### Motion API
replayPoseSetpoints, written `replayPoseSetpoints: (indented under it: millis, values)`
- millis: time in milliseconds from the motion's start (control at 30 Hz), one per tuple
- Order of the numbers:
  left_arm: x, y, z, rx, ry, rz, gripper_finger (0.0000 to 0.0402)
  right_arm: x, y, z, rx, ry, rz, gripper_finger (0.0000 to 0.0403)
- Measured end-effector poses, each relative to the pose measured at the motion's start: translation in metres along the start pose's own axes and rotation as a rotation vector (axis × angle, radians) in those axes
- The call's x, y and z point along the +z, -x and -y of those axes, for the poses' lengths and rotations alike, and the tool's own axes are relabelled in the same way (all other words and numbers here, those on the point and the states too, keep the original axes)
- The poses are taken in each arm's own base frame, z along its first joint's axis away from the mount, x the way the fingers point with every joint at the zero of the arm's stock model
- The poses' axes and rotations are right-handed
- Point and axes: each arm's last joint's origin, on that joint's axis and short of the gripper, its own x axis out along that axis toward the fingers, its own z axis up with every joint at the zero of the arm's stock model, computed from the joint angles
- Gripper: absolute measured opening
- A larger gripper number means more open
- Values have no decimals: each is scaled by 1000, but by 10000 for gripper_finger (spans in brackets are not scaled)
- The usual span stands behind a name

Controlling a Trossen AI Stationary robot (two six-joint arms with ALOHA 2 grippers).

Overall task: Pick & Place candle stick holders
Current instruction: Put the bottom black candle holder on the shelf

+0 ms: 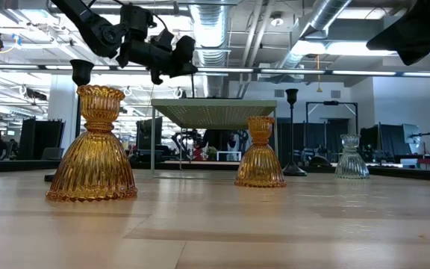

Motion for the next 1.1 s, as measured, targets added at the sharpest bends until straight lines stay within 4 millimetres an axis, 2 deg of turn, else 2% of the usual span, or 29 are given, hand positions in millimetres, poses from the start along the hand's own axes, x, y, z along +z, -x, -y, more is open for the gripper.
replayPoseSetpoints:
  millis: [167,467,600,700,800,1100]
  values:
    - [-2,-2,0,-1,-25,-1,13,0,0,0,0,0,0,0]
    - [-18,-13,-1,-3,-22,-18,14,0,0,0,0,0,0,0]
    - [-20,-13,-1,-2,-14,-25,38,0,0,0,0,2,-1,0]
    - [-30,-13,-2,3,-11,-79,61,0,0,0,-1,3,-2,0]
    - [-19,-12,-1,-3,-3,-17,73,0,0,0,-1,3,-2,0]
    - [-23,-12,1,-8,19,-37,81,0,0,0,0,3,-3,0]
